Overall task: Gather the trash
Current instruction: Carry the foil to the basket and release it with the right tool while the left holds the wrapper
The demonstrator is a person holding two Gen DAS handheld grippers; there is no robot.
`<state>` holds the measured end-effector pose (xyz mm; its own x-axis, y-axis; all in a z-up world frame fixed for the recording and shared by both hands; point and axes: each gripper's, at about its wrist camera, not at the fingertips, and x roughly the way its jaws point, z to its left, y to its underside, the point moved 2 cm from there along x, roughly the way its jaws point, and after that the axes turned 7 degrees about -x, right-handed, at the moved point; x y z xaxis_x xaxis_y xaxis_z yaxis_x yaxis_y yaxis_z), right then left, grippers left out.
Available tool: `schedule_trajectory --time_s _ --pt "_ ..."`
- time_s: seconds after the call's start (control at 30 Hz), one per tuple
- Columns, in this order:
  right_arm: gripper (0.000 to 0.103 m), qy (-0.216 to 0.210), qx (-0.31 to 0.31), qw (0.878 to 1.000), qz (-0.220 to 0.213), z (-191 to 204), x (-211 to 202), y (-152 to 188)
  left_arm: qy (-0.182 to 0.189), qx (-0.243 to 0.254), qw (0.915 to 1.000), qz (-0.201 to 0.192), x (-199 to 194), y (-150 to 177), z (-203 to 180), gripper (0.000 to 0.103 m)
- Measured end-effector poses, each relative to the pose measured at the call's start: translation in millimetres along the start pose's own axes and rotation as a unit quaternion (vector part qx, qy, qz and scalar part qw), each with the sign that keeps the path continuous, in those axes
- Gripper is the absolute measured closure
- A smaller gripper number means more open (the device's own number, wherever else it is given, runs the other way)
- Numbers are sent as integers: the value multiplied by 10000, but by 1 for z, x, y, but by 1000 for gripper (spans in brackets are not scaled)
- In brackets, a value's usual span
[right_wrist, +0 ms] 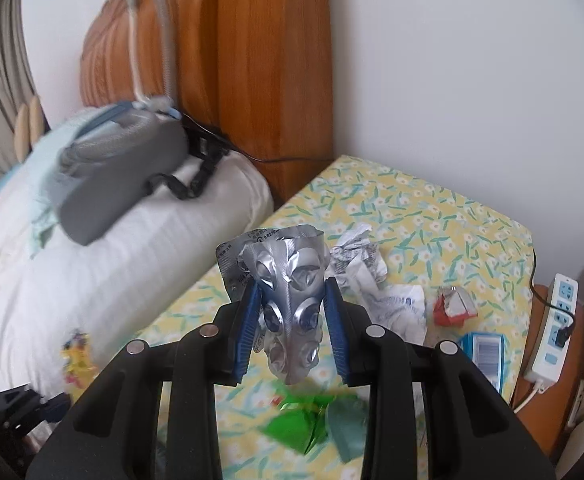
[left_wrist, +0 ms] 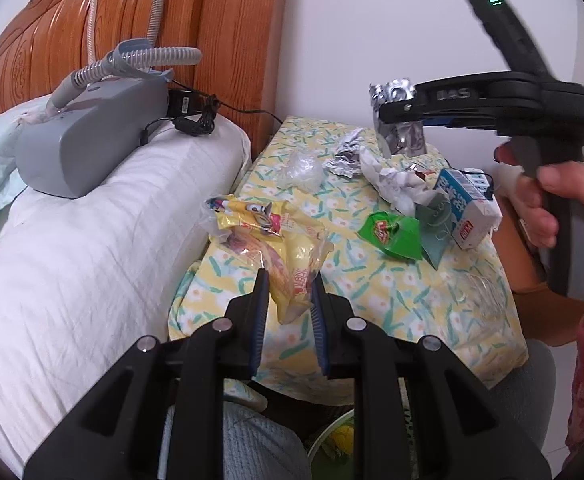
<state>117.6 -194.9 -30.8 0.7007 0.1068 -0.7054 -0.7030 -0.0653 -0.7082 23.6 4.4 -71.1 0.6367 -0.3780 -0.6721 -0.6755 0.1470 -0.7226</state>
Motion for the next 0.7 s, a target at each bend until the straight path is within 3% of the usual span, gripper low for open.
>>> schedule_trajectory --time_s 0.17,0.3,0.47,0.7 --pt "70 -194 -137 9997 -50 21 -51 53 133 57 9998 139 -14 18 -4 83" --pt "70 -442 -187 9977 474 42 -74 125 236 97 9993 271 -23 36 -8 83" --pt "70 -749 -105 9885 1310 60 -72 200 323 237 9982 444 -26 54 -18 83" --pt "70 -1190 -62 9710 2073 80 -44 266 362 283 9972 584 -29 71 -23 83"
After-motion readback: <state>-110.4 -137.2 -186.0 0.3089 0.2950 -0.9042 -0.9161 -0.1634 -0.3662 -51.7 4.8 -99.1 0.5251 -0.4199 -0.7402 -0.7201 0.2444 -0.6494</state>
